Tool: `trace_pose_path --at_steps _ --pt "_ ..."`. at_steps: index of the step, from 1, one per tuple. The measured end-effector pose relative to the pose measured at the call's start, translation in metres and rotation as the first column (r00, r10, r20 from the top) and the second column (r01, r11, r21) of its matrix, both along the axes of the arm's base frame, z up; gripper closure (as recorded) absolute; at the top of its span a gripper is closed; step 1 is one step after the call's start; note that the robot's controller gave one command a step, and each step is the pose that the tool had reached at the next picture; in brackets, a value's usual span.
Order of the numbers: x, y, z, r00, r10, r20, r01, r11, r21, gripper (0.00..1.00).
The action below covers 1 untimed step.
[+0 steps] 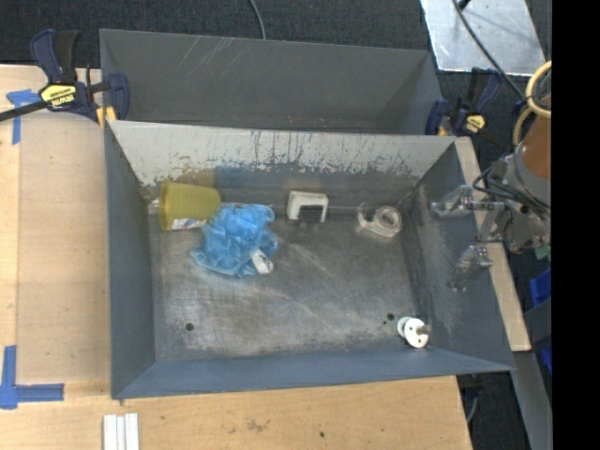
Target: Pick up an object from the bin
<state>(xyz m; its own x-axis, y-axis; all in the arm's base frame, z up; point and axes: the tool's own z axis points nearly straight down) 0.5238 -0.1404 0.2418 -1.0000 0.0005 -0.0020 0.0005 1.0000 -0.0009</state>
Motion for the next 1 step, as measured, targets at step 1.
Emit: trace_pose_path --at_steps 1 --pt "0.0693 -0.0003 -0.0658 0.997 -0.075 0.012 0.075 0.997 -0.001 0.00"
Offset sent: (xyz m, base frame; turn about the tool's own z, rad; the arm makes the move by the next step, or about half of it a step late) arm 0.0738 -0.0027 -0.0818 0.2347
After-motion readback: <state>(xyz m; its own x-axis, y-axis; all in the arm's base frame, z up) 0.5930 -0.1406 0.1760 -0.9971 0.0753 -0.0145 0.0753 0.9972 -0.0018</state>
